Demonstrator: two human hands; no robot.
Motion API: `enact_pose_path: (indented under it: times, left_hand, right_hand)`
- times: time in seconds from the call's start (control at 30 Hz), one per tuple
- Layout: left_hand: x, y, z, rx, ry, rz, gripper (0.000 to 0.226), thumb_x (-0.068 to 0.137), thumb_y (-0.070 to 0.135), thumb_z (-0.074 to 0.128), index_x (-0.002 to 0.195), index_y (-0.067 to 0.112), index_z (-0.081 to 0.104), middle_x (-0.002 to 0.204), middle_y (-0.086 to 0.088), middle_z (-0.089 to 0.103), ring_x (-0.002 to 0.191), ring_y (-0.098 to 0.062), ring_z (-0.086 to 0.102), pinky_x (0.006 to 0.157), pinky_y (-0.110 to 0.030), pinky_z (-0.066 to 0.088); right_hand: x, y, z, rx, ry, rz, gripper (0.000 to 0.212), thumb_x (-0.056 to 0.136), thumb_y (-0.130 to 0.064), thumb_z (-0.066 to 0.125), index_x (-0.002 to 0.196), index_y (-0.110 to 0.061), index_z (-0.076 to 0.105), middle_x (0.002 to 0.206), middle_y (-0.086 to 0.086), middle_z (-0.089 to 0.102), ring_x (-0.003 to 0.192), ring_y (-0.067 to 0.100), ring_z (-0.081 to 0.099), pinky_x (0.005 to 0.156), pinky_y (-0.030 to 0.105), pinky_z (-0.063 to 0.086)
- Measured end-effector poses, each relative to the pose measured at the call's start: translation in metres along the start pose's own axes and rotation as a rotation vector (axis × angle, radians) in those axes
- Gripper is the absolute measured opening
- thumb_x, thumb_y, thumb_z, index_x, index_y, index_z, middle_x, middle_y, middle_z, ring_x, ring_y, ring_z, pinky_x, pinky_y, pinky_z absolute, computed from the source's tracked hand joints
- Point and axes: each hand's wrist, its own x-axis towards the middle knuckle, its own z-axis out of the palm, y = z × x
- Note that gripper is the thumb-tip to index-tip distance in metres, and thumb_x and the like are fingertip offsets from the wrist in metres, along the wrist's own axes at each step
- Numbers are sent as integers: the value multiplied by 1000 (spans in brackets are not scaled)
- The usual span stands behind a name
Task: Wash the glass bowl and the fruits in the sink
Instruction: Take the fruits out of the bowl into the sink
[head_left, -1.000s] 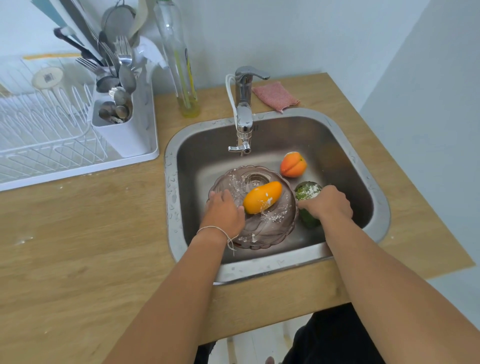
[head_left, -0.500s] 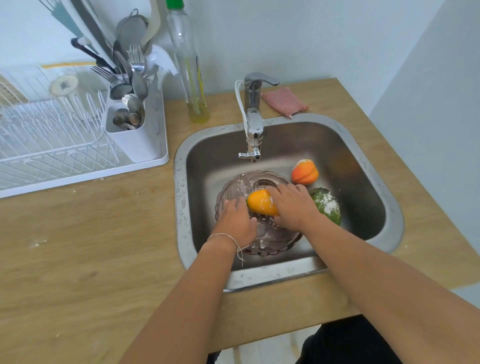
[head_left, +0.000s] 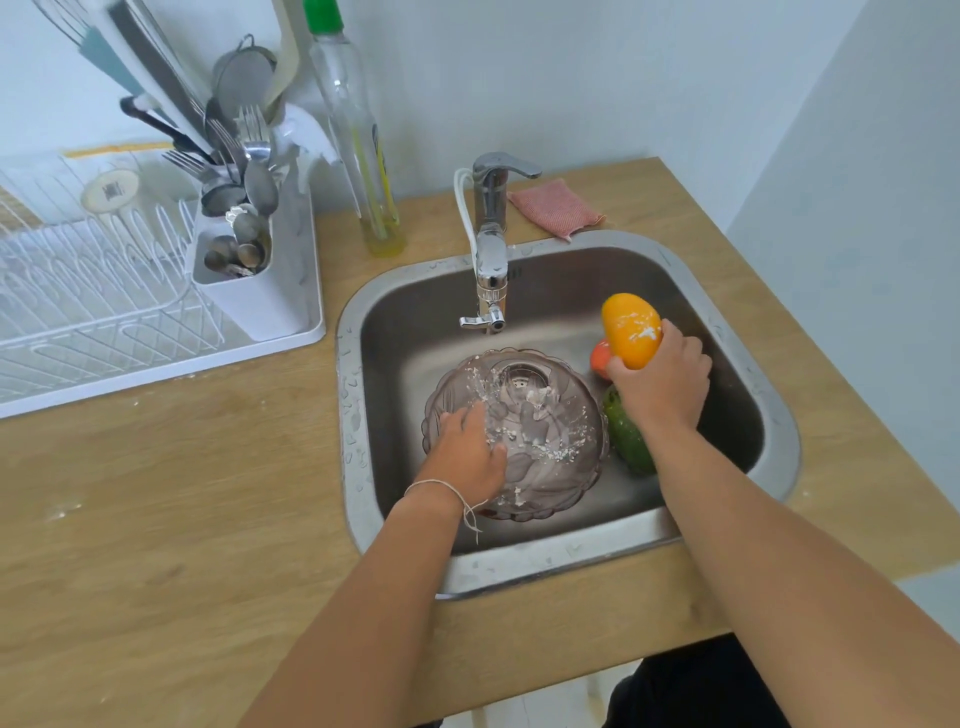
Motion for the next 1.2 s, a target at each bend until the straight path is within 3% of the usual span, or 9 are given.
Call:
enact_pose_path:
  times: [0.2, 0.5, 0.83, 1.2]
  left_hand:
    - [1, 0, -2, -19, 14, -1, 62, 100, 29, 48, 154, 11, 23, 157, -14, 30, 146, -28, 27, 117, -42, 28]
    - [3, -2, 0, -20, 18, 0, 65, 101, 32, 47, 157, 13, 20, 162, -13, 23, 154, -33, 12, 122, -49, 22]
    - [6, -5, 2, 7, 3, 0, 66, 102, 35, 44, 158, 15, 17, 165, -11, 17, 155, -31, 3, 123, -47, 17]
    - [8, -8, 3, 26, 25, -15, 65, 99, 35, 48, 154, 10, 25, 159, -14, 26, 152, -34, 15, 122, -48, 23]
  right_hand:
    - [-4, -12, 0, 24, 56, -40, 89, 88, -42, 70, 158, -8, 28, 148, 20, 45, 131, 39, 44, 105, 48, 41]
    - [-6, -15, -1, 45, 147, -138, 74, 87, -31, 71, 151, -13, 39, 145, 16, 47, 131, 33, 46, 105, 44, 43]
    - [-8, -14, 5, 53, 80, -202, 73, 87, -26, 68, 152, -9, 40, 152, 14, 46, 144, 30, 40, 116, 49, 39]
    - [-15, -19, 11, 85, -74, -338, 70, 86, -30, 73, 148, -12, 46, 147, 8, 51, 135, 27, 47, 110, 44, 41]
